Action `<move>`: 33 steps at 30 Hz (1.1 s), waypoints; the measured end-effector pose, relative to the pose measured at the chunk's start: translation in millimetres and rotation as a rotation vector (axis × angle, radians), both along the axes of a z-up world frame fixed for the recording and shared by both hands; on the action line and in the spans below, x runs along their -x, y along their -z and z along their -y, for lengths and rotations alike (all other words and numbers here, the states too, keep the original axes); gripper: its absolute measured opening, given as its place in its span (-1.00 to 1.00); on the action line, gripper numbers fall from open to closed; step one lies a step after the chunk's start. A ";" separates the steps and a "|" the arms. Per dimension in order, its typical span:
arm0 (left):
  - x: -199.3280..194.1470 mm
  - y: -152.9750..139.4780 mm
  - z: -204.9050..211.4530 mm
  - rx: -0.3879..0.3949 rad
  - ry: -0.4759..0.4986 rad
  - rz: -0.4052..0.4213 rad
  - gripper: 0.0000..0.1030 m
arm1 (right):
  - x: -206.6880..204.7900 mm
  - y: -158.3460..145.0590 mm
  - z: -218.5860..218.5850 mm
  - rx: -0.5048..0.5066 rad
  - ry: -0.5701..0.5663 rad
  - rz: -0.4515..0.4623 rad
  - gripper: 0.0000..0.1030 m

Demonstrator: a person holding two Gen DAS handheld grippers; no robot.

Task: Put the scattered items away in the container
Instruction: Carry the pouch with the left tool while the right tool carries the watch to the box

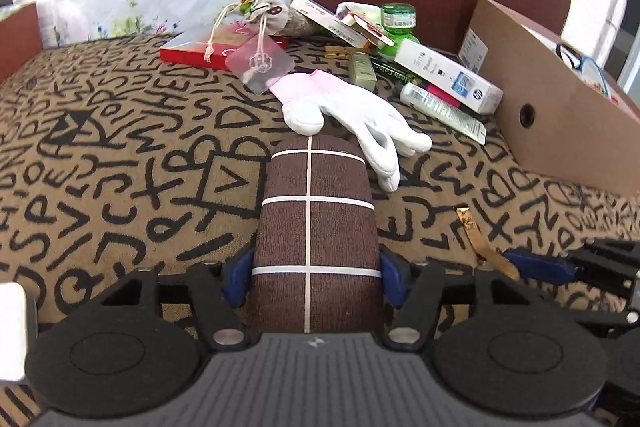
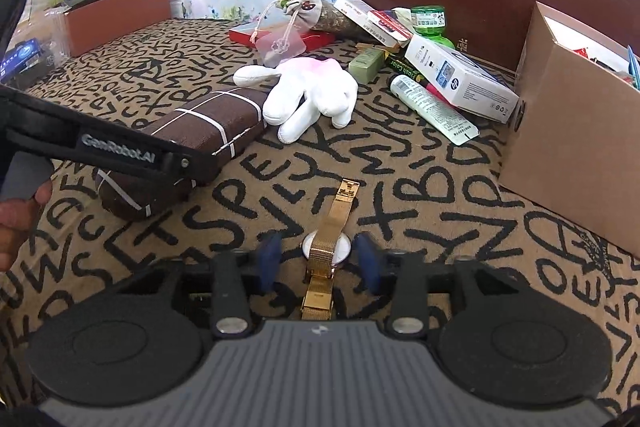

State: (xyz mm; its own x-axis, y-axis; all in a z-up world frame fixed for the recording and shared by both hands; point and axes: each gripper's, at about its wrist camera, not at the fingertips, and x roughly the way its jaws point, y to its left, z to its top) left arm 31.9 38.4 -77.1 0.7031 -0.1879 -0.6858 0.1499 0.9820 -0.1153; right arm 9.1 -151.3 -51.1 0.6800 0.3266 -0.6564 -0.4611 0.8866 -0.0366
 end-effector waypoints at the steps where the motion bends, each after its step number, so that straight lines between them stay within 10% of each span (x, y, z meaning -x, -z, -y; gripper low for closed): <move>1: 0.1 0.3 1.4 -0.008 -0.001 0.001 0.25 | 0.4 -0.2 -0.4 0.007 -0.002 0.003 -0.48; 33: 49.6 -75.4 38.5 0.066 0.143 0.123 0.24 | 56.3 -92.3 58.3 -0.061 0.064 0.325 -0.51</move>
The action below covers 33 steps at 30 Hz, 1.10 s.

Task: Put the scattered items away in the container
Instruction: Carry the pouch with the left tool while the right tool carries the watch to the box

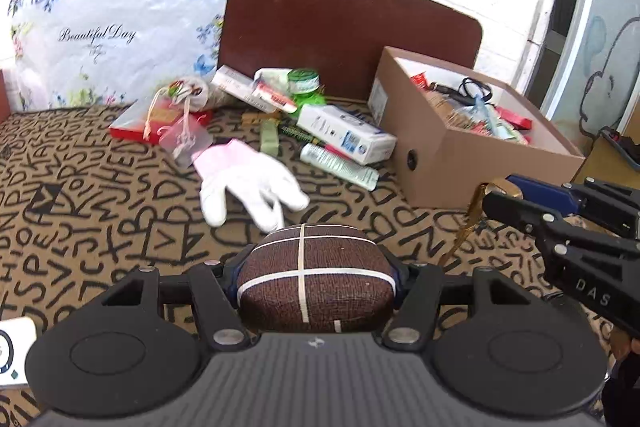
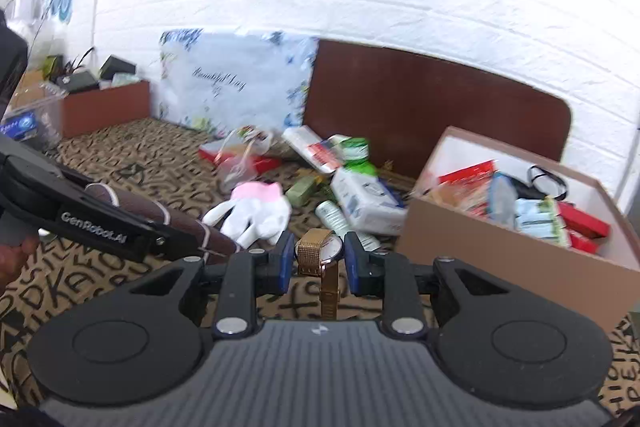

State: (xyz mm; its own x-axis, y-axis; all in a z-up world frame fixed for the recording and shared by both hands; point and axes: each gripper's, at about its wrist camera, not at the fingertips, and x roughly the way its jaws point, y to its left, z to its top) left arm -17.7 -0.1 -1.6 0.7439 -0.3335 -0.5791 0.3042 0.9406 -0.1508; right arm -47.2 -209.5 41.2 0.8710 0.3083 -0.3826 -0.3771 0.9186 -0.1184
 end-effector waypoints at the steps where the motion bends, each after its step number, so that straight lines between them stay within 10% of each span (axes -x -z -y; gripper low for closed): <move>1: -0.2 -3.5 2.1 0.003 0.007 0.006 0.24 | 0.4 -2.7 4.2 -0.003 0.008 0.009 -0.51; 19: -46.1 -85.5 111.3 0.099 0.207 0.184 0.24 | -25.1 -46.3 87.3 0.017 0.196 0.170 -0.51; 33: -125.0 -88.8 220.4 0.164 0.266 0.197 0.24 | -103.0 -41.9 177.1 0.025 0.389 0.180 -0.51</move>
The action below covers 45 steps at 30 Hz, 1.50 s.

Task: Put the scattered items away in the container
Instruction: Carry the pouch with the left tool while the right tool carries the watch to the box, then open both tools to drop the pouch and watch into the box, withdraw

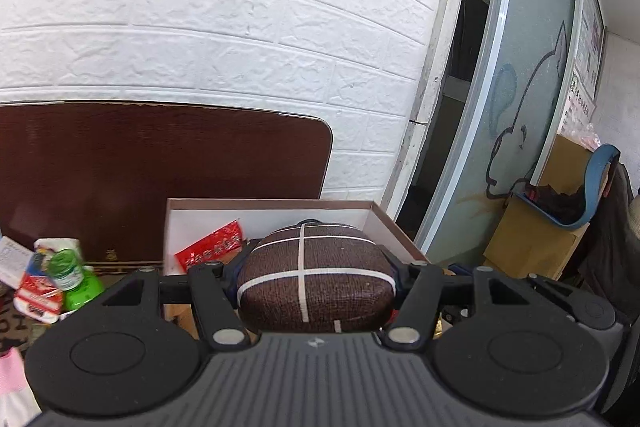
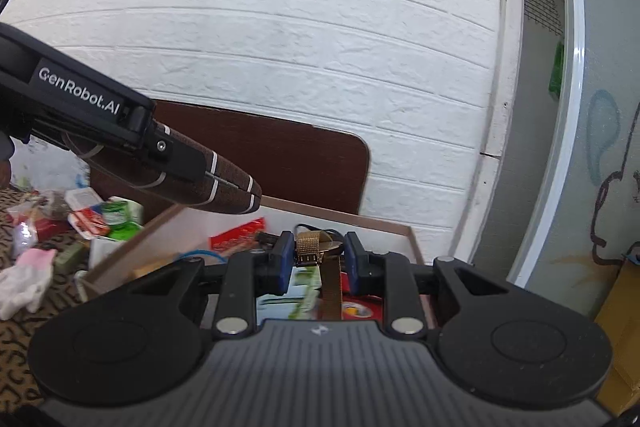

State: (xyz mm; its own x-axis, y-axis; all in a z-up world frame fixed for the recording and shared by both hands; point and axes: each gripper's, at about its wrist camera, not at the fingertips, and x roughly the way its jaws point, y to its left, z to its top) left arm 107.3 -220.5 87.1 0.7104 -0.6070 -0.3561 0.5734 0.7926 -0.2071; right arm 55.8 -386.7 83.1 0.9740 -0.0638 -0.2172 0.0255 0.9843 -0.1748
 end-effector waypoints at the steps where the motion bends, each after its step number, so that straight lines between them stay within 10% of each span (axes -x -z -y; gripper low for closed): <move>1: -5.7 3.3 6.4 0.001 -0.001 -0.001 0.24 | -5.8 2.5 5.0 0.001 0.007 -0.004 -0.51; 12: -40.9 60.2 48.8 -0.041 0.025 -0.071 0.27 | -61.0 44.7 41.9 0.038 0.071 -0.080 -0.45; 15: -30.1 59.3 42.2 -0.009 0.047 -0.019 0.75 | -60.2 59.6 40.8 0.068 0.070 -0.125 -0.01; 22: -11.6 53.3 34.7 -0.004 0.042 0.006 0.88 | -36.4 57.1 40.7 -0.009 0.086 -0.107 0.83; 45: 55.4 45.8 -14.4 -0.081 -0.059 -0.038 0.88 | 22.6 41.7 -19.8 0.007 0.012 -0.148 0.87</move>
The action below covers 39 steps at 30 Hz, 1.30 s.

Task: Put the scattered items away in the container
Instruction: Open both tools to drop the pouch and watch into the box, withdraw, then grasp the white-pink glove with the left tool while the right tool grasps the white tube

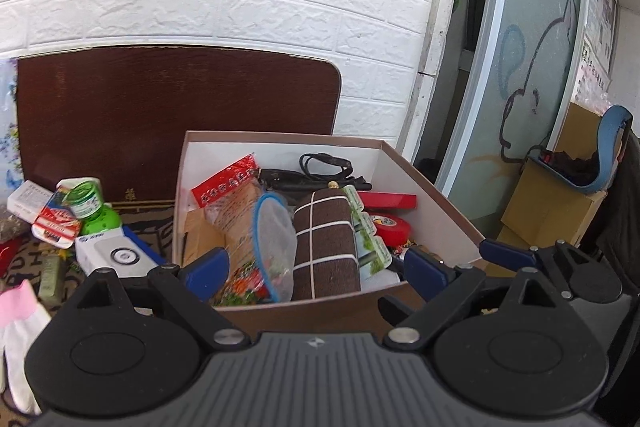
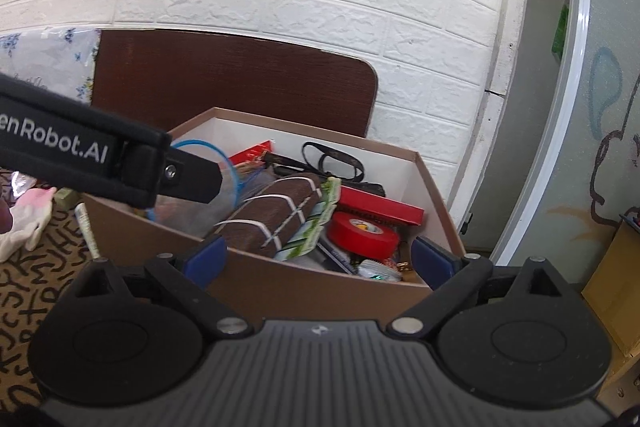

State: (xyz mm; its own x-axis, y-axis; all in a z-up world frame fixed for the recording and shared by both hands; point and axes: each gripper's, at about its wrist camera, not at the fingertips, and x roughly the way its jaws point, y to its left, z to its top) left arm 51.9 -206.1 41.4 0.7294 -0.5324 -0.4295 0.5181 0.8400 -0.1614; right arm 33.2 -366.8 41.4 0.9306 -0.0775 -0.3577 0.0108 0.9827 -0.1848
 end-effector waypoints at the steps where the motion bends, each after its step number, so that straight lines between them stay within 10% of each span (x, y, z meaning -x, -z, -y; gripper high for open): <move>1: 2.9 -0.6 -3.0 -0.011 -0.009 -0.005 0.88 | 2.7 -0.8 -3.7 -0.002 -0.006 -0.001 0.87; 22: 32.7 34.2 -99.0 -0.034 -0.144 -0.131 0.88 | 36.2 7.4 -104.9 -0.012 -0.192 -0.085 0.87; 39: -21.3 90.0 -212.6 0.021 -0.465 -0.278 0.85 | 22.5 45.6 -195.0 0.005 -0.407 -0.226 0.87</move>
State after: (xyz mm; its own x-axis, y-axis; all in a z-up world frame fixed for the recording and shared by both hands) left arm 73.2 6.5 -48.7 0.7506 -0.1910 -0.6325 0.0277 0.9656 -0.2587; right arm 10.8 -171.8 -4.2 0.7844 0.2755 -0.5557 -0.4163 0.8980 -0.1425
